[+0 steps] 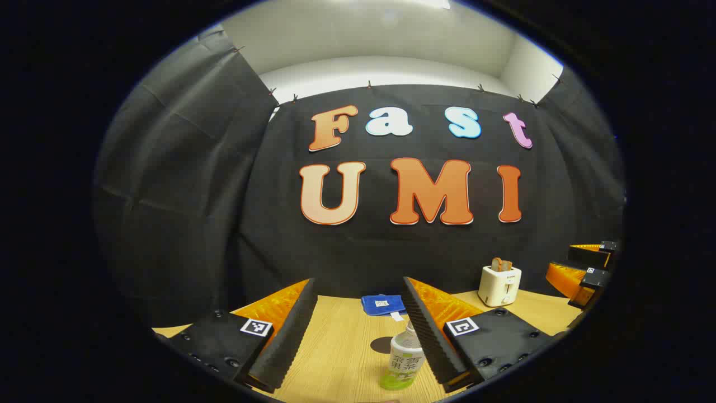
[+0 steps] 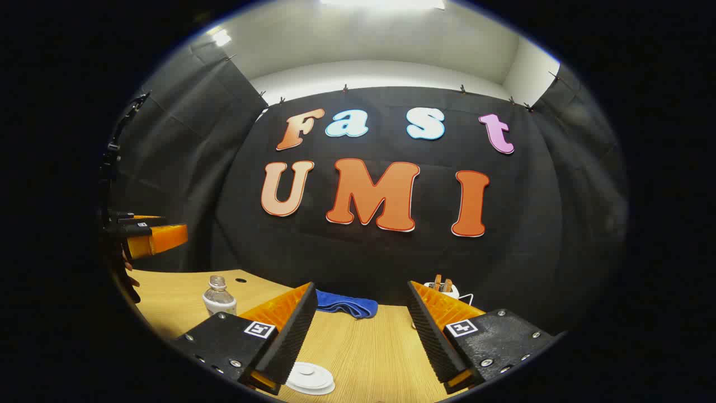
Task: Open the teacup lid with one hand, grasp the water bottle and pour water into the teacup with the other hand; after pouring, place the water bottle on the coaster and then close the teacup lid.
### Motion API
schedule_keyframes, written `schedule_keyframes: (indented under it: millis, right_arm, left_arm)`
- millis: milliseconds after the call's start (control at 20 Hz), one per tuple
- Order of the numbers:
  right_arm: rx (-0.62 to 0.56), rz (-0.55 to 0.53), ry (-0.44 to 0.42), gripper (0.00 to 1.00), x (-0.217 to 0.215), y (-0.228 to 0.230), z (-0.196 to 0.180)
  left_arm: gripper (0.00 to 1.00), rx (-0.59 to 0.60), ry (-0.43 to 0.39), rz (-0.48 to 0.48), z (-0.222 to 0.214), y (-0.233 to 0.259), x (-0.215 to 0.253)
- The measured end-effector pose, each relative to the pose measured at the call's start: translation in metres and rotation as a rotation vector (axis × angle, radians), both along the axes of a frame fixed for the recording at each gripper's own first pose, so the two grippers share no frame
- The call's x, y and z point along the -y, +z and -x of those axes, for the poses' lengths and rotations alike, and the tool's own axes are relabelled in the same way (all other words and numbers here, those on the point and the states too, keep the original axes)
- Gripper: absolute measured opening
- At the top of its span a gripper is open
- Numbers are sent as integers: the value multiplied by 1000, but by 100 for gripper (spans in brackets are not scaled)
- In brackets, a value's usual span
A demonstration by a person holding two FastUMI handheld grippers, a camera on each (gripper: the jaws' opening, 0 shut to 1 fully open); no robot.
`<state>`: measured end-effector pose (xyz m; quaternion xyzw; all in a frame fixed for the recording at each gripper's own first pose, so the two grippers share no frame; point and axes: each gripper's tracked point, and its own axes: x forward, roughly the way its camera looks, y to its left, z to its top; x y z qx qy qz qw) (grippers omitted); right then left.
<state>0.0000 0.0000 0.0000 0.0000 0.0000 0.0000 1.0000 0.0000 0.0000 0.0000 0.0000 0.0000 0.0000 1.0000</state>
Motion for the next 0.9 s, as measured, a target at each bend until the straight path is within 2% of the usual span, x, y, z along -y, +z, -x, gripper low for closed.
schedule_keyframes:
  millis: [350,650,900]
  right_arm:
    - [-10,-8,-13,95,4,-5,1]
    - [-41,-26,-26,95,10,-16,3]
    - [-66,-21,-17,95,6,-26,-1]
  left_arm:
    - [96,-6,35,11,2,-5,-10]
    - [96,-22,-10,30,2,-14,-1]
    - [96,22,42,13,1,-4,-17]
